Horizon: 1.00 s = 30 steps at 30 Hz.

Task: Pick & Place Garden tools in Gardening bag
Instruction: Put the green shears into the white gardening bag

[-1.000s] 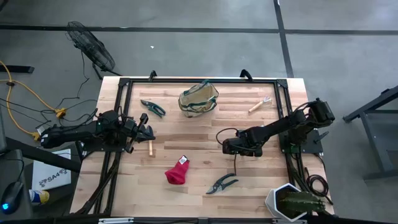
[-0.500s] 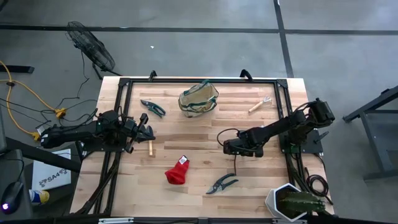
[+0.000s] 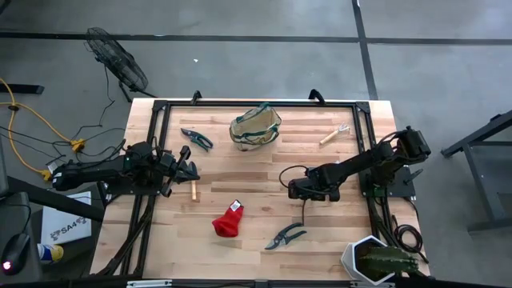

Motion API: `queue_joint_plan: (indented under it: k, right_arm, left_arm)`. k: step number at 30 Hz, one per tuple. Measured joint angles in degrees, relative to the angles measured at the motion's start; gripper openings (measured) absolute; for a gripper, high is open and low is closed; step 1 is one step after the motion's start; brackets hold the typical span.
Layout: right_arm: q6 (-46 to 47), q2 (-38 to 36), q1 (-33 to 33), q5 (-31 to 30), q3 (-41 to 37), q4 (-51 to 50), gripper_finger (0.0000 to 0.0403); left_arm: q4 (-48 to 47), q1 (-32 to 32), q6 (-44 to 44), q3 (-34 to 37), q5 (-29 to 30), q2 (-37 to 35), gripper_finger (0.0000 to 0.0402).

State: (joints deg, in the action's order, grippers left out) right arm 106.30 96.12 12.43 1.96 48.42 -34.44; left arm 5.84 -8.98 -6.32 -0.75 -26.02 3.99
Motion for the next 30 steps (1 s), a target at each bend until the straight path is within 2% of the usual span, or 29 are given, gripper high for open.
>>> queue_joint_plan:
  k: [30]
  right_arm:
    - [-1.57,0.04,0.00,1.01,-0.02,0.02,0.0012]
  left_arm:
    - [0.01,0.01,-0.01,0.00,0.20,0.00,0.0000]
